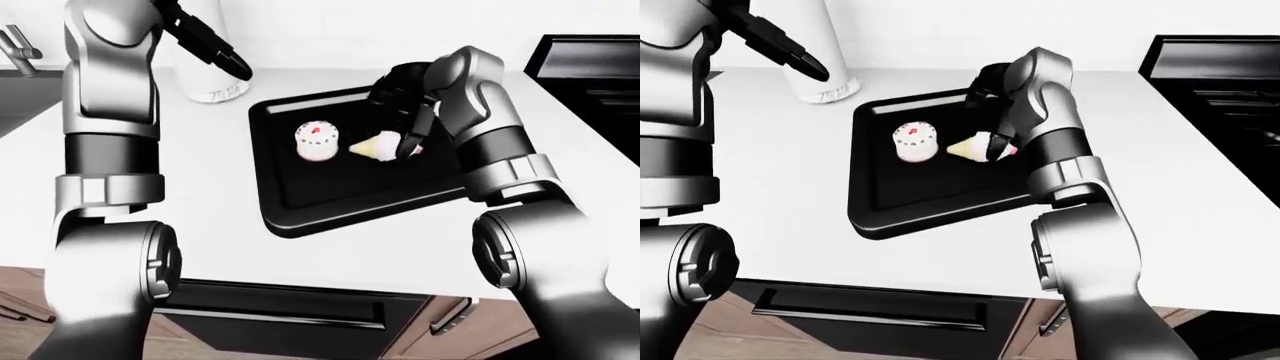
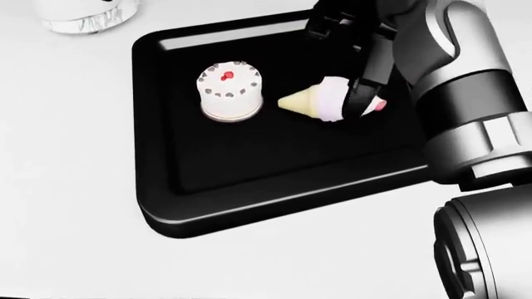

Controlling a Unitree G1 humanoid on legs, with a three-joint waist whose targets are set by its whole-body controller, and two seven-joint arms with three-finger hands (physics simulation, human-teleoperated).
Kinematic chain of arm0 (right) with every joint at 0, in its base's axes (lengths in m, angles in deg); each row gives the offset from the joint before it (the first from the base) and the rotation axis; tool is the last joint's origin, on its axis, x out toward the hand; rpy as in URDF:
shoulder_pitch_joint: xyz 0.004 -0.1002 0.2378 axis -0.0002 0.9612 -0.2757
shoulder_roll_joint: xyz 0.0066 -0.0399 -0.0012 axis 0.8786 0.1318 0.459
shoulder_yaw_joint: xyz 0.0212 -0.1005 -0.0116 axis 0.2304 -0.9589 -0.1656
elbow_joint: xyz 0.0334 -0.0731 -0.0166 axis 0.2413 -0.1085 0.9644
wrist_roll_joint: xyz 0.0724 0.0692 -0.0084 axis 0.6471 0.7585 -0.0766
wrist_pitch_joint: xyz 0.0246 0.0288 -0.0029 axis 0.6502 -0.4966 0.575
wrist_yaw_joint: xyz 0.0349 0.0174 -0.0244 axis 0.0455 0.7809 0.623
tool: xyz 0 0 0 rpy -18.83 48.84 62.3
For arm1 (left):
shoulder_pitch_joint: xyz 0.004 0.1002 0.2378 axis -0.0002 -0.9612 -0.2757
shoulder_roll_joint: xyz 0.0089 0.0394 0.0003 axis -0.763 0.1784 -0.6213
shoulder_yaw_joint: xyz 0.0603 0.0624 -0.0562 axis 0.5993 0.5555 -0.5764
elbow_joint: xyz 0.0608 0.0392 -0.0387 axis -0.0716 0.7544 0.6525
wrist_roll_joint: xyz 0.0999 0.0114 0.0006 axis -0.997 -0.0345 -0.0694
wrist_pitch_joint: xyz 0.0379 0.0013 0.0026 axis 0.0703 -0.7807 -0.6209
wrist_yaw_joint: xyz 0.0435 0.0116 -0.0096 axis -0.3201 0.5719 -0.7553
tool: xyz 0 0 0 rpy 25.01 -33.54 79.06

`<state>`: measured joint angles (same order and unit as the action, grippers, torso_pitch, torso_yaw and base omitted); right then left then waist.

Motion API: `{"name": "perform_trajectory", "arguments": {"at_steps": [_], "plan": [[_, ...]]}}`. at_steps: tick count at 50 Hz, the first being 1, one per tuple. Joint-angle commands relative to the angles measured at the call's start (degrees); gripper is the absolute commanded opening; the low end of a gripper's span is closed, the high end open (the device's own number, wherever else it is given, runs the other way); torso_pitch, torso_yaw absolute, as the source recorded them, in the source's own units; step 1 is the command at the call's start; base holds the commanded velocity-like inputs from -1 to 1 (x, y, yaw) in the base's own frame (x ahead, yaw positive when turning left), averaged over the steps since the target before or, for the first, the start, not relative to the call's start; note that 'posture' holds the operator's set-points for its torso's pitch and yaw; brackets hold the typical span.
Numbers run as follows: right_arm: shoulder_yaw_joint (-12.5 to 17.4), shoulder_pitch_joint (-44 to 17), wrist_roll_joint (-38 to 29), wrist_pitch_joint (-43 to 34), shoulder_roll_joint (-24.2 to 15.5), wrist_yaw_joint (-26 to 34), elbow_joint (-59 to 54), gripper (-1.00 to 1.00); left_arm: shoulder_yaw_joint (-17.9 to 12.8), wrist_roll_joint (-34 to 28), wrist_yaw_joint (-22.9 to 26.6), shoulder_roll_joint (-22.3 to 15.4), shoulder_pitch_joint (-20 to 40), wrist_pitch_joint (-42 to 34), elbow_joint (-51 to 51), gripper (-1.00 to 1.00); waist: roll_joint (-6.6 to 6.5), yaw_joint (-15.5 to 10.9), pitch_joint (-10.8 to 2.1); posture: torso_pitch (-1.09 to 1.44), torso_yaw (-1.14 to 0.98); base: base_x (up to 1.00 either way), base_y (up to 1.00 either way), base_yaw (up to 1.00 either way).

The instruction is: Move the dessert items from the plate to the tray.

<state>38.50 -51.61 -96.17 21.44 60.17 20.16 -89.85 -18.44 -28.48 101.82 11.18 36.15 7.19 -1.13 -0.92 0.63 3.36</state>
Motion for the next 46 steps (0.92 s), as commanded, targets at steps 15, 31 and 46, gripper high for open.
{"name": "perform_trajectory", "arguments": {"at_steps": [15,31,46], "plan": [[3.36,-8.09,1.31,-3.31,-2.76,-1.83,3.96,1.0,-1.06,-0.14,-0.07,-2.22,3.28,0.07,-2.55,1.0,-0.11,-0.03,-2.05,0.0,0.0,0.0,0.0,0.0],[8.45,0.39,-1.27,-29.47,-12.41,15.02,49.12,1.0,-3.83,1.51,5.08,-6.47,-2.77,-9.1,-17.7,1.0,0.66,-0.48,-1.08,0.0,0.0,0.0,0.0,0.0],[13.21,2.92,2.54,-48.23,-25.63,22.35,70.29,1.0,-10.93,7.94,7.68,-14.67,-15.72,-26.37,-41.16,1.0,0.24,-0.1,-0.39,0.0,0.0,0.0,0.0,0.0]]}}
